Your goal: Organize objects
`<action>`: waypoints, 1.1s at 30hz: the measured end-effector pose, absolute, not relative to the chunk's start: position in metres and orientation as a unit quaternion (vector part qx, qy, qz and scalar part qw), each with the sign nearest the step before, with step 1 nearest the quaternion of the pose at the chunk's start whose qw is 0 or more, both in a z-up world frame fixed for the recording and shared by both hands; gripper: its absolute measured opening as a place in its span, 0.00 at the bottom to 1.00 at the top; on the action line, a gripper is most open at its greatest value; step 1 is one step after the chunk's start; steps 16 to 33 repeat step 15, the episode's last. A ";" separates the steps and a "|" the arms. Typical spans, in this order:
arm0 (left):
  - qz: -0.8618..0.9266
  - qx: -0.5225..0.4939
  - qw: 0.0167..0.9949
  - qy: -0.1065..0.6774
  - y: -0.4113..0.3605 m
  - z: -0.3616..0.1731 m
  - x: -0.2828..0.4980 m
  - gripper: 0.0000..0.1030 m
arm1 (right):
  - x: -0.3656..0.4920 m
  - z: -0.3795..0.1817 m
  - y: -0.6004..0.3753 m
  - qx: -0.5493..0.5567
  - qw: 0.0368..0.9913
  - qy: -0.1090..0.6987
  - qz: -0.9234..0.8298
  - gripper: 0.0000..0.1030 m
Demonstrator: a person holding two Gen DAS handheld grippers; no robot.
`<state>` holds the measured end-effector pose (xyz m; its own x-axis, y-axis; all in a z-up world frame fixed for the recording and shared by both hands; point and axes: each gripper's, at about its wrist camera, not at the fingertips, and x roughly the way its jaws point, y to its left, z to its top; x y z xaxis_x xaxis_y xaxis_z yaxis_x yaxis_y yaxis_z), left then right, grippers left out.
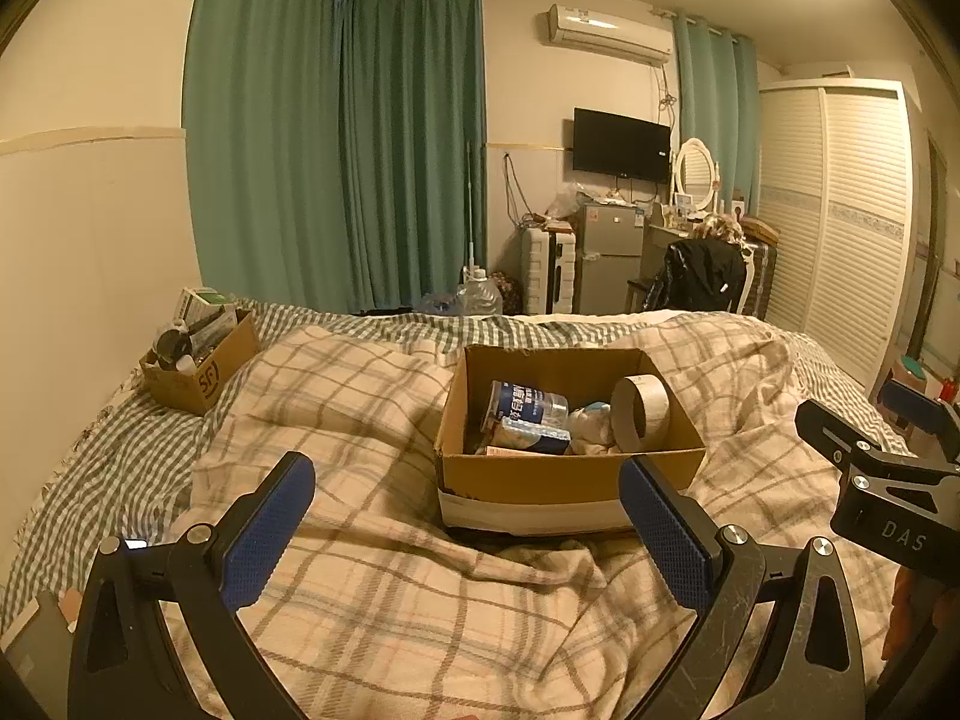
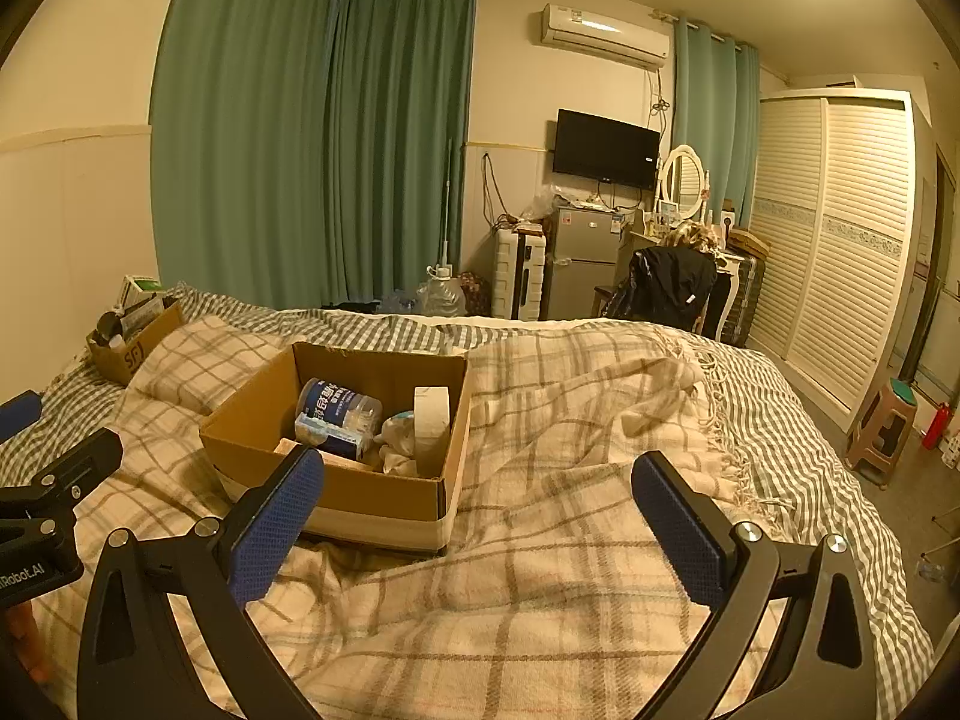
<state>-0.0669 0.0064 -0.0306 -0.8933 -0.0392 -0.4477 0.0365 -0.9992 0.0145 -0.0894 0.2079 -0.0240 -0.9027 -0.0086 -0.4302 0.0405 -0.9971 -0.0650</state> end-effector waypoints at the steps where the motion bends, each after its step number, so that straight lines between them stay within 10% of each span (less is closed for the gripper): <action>1: -0.973 0.231 0.019 -0.002 0.006 -0.031 -0.067 1.00 | -0.089 -0.024 0.208 0.220 0.013 0.036 -0.975 1.00; 33: -0.973 0.227 0.027 -0.012 0.007 -0.032 -0.065 1.00 | -0.090 -0.027 0.208 0.224 0.011 0.038 -0.974 1.00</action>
